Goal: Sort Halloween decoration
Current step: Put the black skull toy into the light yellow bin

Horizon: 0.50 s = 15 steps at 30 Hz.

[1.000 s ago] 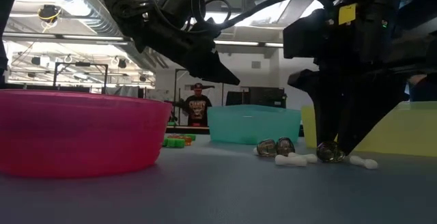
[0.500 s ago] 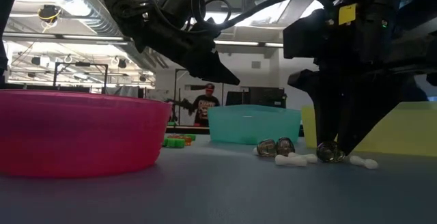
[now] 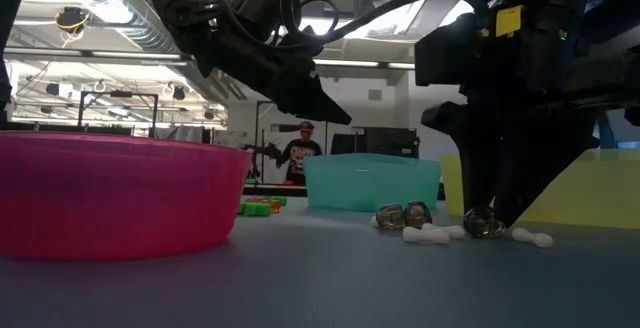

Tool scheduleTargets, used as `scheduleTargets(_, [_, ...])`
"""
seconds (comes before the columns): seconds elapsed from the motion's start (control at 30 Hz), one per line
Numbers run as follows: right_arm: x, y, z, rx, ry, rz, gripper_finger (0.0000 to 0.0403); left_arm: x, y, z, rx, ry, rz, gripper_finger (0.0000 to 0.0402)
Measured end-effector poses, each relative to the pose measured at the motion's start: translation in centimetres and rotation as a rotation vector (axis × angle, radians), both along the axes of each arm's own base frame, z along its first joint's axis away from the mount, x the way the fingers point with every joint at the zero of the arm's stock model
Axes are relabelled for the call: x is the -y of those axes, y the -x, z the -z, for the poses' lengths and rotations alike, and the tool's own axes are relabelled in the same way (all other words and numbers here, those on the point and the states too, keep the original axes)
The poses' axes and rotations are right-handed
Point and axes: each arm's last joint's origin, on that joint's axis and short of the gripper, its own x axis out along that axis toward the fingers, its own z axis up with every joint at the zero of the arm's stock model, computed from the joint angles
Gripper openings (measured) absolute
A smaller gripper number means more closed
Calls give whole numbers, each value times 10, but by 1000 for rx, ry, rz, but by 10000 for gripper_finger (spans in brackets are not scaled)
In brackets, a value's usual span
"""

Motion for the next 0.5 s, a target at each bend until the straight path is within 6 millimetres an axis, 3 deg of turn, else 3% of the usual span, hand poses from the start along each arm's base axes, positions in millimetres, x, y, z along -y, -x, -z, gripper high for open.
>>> scheduleTargets(0.3, [0,0,0,0,0,0,128,0,0,0,0,0,0,114])
scheduleTargets(0.5, [0,0,0,0,0,0,85,0,0,0,0,0,0,114])
